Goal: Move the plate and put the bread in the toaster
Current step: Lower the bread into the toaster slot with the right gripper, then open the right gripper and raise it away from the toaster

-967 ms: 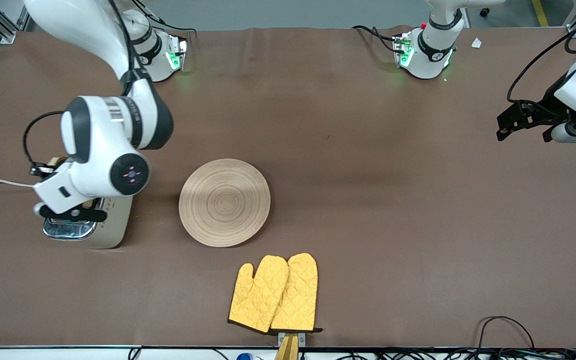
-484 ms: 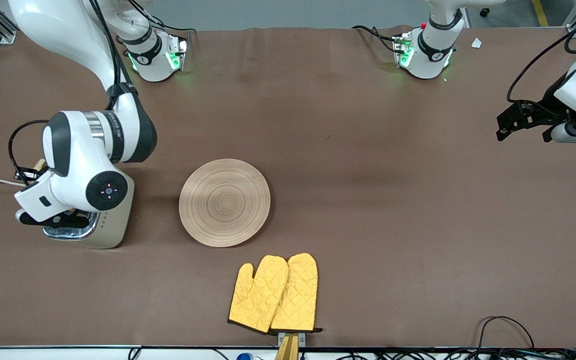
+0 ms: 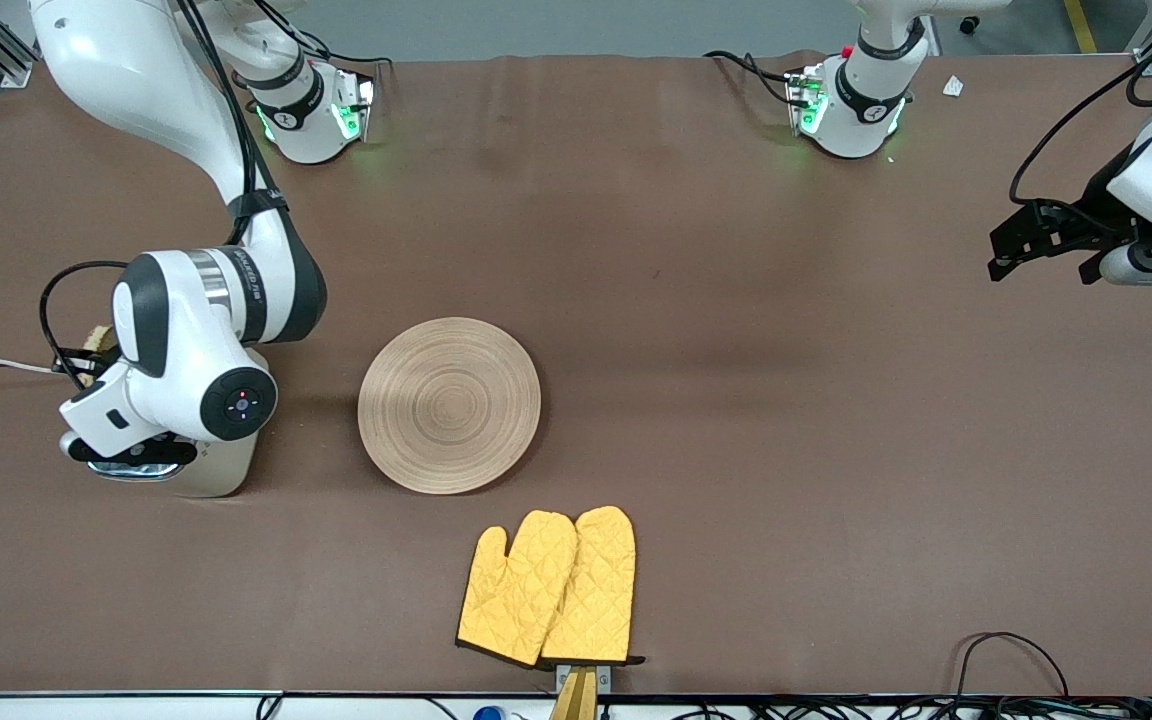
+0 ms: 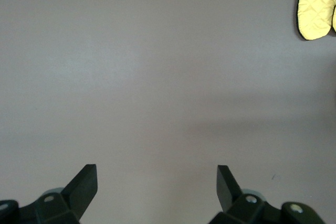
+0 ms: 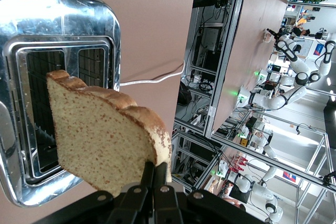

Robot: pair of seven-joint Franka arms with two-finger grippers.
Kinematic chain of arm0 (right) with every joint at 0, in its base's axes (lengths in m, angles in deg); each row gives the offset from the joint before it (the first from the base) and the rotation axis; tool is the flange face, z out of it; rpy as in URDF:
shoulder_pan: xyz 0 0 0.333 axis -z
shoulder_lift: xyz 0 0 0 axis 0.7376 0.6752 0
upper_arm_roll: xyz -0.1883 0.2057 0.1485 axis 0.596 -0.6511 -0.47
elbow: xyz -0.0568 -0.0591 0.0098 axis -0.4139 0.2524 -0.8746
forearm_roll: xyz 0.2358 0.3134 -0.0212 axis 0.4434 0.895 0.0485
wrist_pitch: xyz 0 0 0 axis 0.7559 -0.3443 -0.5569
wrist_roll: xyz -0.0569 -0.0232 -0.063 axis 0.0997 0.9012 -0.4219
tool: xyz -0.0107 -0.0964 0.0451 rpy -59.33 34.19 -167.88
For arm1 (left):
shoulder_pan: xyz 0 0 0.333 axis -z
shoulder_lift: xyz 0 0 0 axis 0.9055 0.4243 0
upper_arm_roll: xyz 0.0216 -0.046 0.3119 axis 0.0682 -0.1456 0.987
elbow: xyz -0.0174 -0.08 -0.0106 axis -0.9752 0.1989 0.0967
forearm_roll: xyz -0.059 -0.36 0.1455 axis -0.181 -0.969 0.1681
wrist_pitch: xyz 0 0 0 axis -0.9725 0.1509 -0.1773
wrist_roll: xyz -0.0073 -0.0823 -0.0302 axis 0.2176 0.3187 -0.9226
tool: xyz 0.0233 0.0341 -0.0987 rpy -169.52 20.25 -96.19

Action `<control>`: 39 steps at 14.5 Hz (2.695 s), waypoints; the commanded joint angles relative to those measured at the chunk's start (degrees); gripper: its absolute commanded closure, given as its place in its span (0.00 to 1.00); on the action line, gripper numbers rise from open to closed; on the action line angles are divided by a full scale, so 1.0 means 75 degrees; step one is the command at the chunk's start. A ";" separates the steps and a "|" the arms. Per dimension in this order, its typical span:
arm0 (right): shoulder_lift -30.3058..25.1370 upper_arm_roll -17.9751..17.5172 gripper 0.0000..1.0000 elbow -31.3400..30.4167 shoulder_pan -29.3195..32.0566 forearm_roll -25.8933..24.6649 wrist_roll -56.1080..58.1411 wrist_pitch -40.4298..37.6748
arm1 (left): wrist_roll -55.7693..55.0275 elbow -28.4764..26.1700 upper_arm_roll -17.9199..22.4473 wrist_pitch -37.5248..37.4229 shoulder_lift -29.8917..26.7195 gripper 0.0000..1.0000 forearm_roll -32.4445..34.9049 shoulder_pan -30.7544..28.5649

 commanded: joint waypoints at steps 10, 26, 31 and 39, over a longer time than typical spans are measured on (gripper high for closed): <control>0.0216 -0.0087 1.00 -0.0010 0.0051 -0.0114 -0.0083 0.0003 | 0.0025 0.0049 0.0012 0.0062 0.0002 0.00 -0.0092 -0.0009; 0.0603 -0.0087 0.22 -0.0057 0.0086 0.0730 -0.0517 0.0062 | 0.0025 0.0038 0.0012 0.0062 -0.0010 0.00 -0.0092 -0.0020; 0.0440 -0.0169 0.00 0.0013 -0.0054 0.1044 -0.0505 -0.0055 | 0.0013 0.0038 0.0012 0.0073 0.0002 0.00 -0.0092 -0.0009; -0.1564 -0.0192 0.00 0.0059 -0.0113 0.2943 -0.0481 -0.0185 | 0.0013 0.0038 0.0012 0.0073 -0.0010 0.00 -0.0092 -0.0009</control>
